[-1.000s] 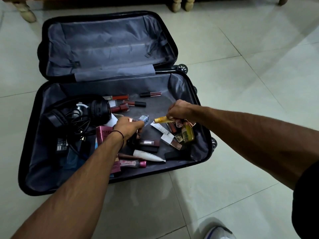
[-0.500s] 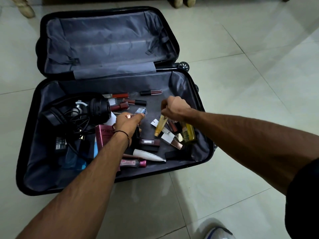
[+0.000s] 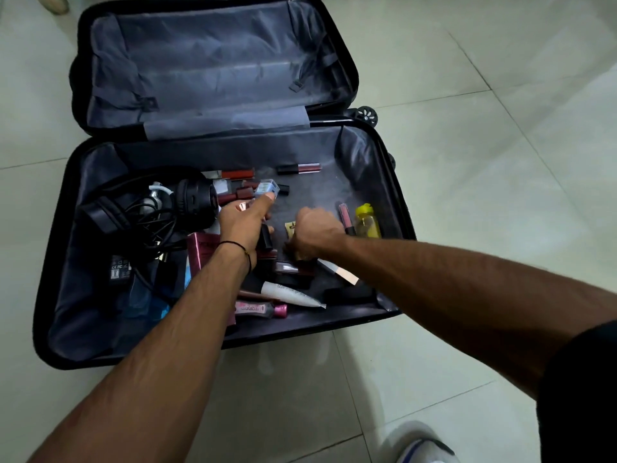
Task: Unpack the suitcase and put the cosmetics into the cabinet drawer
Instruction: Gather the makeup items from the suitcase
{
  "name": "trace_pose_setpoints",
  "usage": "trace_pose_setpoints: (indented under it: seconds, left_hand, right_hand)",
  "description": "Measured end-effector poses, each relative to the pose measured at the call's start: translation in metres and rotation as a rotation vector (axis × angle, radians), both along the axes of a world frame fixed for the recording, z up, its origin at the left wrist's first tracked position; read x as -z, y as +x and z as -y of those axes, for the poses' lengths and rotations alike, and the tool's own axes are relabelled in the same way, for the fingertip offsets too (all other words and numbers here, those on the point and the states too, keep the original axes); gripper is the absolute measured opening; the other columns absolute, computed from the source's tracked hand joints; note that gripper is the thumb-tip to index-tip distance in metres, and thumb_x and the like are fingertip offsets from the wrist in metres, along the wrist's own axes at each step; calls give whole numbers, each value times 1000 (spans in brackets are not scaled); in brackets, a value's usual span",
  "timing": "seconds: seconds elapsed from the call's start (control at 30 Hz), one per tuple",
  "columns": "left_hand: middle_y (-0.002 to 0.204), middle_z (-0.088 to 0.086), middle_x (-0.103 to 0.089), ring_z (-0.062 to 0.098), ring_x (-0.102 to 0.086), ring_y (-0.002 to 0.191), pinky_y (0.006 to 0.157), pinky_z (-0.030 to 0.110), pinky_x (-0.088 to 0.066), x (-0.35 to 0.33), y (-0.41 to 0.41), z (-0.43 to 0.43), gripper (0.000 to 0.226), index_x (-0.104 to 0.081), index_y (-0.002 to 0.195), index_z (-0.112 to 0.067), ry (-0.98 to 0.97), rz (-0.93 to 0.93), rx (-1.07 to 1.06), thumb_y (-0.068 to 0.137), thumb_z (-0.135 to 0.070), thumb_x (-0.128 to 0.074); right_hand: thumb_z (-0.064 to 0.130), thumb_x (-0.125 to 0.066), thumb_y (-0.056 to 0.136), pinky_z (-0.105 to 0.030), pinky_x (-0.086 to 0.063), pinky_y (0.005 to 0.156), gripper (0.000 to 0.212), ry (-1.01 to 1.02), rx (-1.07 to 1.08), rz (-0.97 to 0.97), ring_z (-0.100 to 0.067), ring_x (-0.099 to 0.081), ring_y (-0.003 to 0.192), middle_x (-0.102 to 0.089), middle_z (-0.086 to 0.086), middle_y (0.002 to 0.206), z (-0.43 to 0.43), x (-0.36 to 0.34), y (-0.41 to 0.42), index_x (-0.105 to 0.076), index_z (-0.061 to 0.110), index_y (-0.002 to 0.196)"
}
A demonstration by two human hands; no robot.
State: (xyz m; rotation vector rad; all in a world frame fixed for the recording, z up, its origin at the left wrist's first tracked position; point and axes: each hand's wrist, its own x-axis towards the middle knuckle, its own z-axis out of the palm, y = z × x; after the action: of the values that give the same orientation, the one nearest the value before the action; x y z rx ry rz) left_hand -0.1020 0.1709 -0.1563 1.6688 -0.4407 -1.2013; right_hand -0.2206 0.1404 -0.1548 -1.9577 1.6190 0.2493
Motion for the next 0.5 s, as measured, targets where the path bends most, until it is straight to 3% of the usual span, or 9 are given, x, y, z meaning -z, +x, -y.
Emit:
trace_pose_setpoints:
  seconds: [0.13,0.23,0.37,0.5]
  left_hand:
    - [70,4,-59,15,-52,54,45,23,-44,3,12,3,20,-67,90,-8,-12,-2,-14,86,-27,-74]
    - [70,5,-60,14,-52,53,44,22,-44,4,17,4,24,-67,93,-6,-20,18,7,86,-27,-74]
    - [68,4,-62,12,-52,47,45,23,-44,0,19,5,27,-64,93,-7,-6,82,113,85,-30,-74]
    - [74,8,-67,9,-55,48,45,24,-43,-20,21,-9,26,-67,88,-8,41,34,139,85,-33,-74]
  right_hand:
    - [20,-69,88,-32,-49,70,15,-15,-72,-34,-30,-61,85,-70,-16,104,2,-3,5,-65,9,97]
    - [28,-76,85,-29,-47,58,23,122,-112,-8,-25,-60,74,-65,-10,87,14,-8,3,-62,9,85]
    - [26,-70,89,-22,-42,40,23,352,-48,212,-12,-51,42,-65,-1,57,42,-21,-15,-68,5,78]
    - [20,-67,88,-20,-36,38,18,444,161,516,-10,-43,38,-56,0,51,45,-38,-30,-68,3,80]
